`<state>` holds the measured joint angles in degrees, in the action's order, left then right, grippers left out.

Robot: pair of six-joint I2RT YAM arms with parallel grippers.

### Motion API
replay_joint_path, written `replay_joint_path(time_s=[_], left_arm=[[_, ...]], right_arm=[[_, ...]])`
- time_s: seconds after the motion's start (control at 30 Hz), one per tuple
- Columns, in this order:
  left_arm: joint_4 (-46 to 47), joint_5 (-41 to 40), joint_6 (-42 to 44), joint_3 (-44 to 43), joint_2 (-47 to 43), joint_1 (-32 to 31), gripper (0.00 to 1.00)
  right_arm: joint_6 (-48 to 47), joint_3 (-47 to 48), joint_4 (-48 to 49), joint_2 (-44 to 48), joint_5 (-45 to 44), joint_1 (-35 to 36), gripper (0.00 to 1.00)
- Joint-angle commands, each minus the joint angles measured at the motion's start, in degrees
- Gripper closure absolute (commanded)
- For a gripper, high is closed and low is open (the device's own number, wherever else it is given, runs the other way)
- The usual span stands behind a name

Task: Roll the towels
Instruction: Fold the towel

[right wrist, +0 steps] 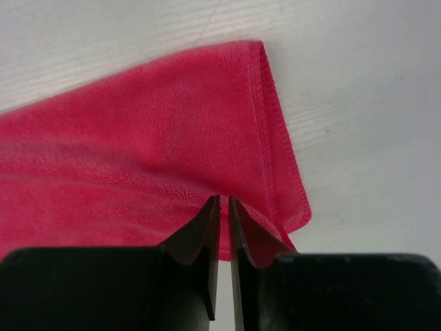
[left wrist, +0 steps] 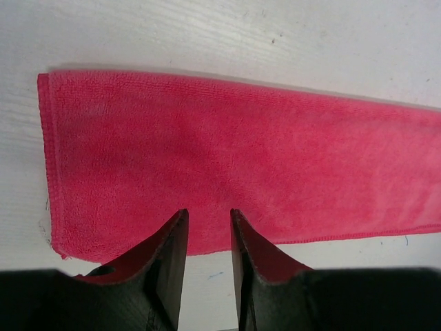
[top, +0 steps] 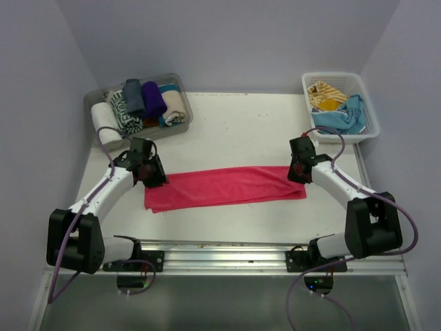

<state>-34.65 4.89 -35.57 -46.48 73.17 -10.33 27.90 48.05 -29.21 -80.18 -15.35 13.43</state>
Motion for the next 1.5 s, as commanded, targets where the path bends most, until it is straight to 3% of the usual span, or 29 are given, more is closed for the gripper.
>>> replay_joint_path(time_s=[0.0,0.2,0.53,0.67,0.87,1.33,1.47], left_arm=[[2.0,-0.8,-1.5,2.2,1.2,-0.2,0.65],[1.4,-2.0,-2.0,4.4,3.5,-0.2,0.64],[2.1,-2.7,-2.2,4.0,5.1,-0.2,0.64],[1.3,-3.3,-1.8,3.2,5.1,-0.2,0.64],[0.4,-4.6,-0.6,3.1,5.6,0.4,0.64],[0.4,-3.7,0.1,1.7,7.0,2.6,0.64],[0.3,-3.9,0.0,1.7,7.4,2.6,0.64]], right_arm=[[0.4,-1.3,-1.4,-1.7,1.1,-0.2,0.86],[-0.3,-0.3,-2.5,0.8,-2.9,-0.3,0.73],[1.5,-2.3,-7.0,0.1,1.4,-0.9,0.71],[1.8,0.5,-9.7,-1.3,-0.6,-0.9,0.71],[1.1,1.6,-10.1,-0.8,-2.7,-1.7,0.6],[-2.1,2.9,3.7,-9.0,5.2,-6.8,0.66],[-2.0,2.9,4.1,-10.3,4.0,-6.8,0.78]])
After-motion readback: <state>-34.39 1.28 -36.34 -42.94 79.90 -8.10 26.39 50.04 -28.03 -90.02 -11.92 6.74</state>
